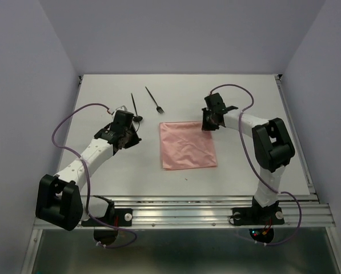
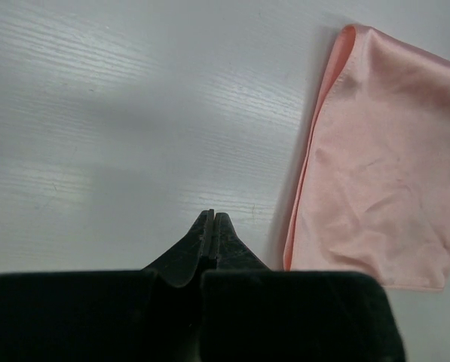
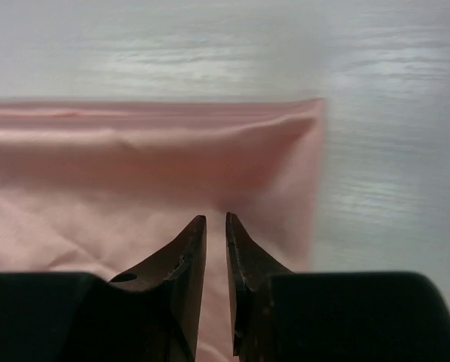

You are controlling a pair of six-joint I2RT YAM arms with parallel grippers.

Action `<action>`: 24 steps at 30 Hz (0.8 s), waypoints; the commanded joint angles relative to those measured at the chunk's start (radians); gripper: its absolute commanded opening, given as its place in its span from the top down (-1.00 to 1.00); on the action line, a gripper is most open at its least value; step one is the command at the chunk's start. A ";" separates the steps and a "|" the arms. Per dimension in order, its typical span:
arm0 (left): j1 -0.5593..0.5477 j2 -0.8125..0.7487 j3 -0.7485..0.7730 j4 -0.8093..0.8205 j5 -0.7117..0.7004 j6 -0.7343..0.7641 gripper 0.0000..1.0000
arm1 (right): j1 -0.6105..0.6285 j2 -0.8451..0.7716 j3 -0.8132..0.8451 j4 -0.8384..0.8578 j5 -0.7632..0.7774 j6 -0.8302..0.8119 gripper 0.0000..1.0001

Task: Fold the napkin into a case and place the utensils inside
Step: Move the square-folded napkin to the center of the board, then pick up the top corner of the square-folded napkin from the center of the board.

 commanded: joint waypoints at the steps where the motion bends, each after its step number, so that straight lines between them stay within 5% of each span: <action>1: 0.022 -0.033 0.045 -0.031 -0.028 0.033 0.98 | 0.145 -0.128 0.038 -0.045 -0.003 -0.054 0.39; 6: 0.053 -0.021 0.040 -0.034 -0.012 0.041 0.97 | 0.345 -0.154 0.032 -0.077 0.100 -0.090 0.05; 11: 0.076 -0.030 0.030 -0.042 -0.012 0.045 0.97 | 0.513 -0.150 0.039 -0.100 0.195 -0.126 0.03; 24: 0.119 -0.044 -0.015 -0.023 0.005 0.050 0.96 | 0.638 -0.072 0.076 -0.119 0.132 -0.139 -0.11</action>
